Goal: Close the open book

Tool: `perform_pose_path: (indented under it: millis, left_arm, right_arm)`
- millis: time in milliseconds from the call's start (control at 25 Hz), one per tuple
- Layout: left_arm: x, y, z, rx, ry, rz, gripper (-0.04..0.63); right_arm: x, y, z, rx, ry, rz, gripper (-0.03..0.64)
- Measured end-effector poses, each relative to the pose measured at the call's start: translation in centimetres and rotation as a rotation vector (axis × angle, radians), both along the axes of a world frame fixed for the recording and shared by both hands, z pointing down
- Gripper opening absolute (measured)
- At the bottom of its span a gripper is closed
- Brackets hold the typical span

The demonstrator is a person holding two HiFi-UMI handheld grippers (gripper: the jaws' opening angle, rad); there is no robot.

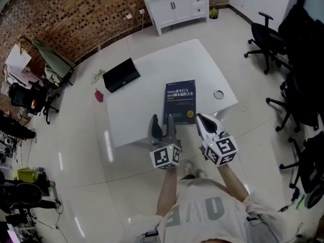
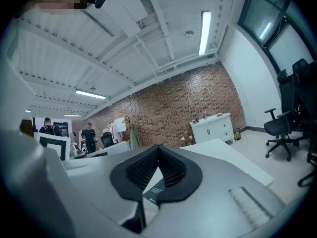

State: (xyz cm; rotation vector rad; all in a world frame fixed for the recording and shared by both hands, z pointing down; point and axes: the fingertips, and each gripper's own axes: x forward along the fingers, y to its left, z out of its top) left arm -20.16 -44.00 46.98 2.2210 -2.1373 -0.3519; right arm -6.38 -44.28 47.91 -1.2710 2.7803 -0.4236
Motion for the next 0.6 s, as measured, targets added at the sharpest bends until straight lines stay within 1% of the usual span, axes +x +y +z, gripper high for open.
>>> perform_pose_path:
  millis: [40, 80, 120, 160, 200, 280, 360, 520, 600]
  left_arm:
    - [-0.6, 0.6, -0.8, 0.015, -0.005, -0.009, 0.217]
    - [-1.3, 1.3, -1.3, 0.023, -0.019, -0.024, 0.160]
    - [-1.9, 1.9, -1.5, 0.021, -0.040, -0.047, 0.074]
    - [-2.6, 2.3, -1.4, 0.007, -0.060, -0.078, 0.008]
    - [-3.2, 2.6, -1.0, -0.014, -0.071, -0.106, 0.006]
    - [-4.4, 3.2, 0.0, -0.047, -0.046, -0.136, 0.008]
    - [-5.3, 4.1, 0.7, -0.061, -0.012, -0.150, 0.009]
    - [-7.0, 5.7, 1.9, -0.091, 0.001, -0.170, 0.009]
    - [-7.8, 6.1, 3.6, -0.146, 0.040, -0.188, 0.008]
  right_arm:
    - [-0.5, 0.0, -0.5, 0.011, -0.008, -0.008, 0.000]
    - [-1.0, 0.1, -0.8, 0.018, -0.015, -0.015, 0.000]
    - [-1.4, 0.3, -0.9, 0.021, -0.020, -0.021, 0.000]
    - [-1.7, 0.5, -1.0, 0.022, -0.024, -0.027, 0.000]
    - [-2.0, 0.7, -0.9, 0.019, -0.025, -0.033, 0.000]
    - [-2.7, 1.1, -0.4, 0.000, -0.023, -0.043, 0.000]
    - [-3.5, 1.8, 0.4, -0.026, -0.018, -0.058, 0.000]
    - [-5.2, 3.3, 2.3, -0.070, 0.004, -0.080, 0.000]
    - [-5.9, 3.9, 3.1, -0.092, 0.036, -0.090, 0.000]
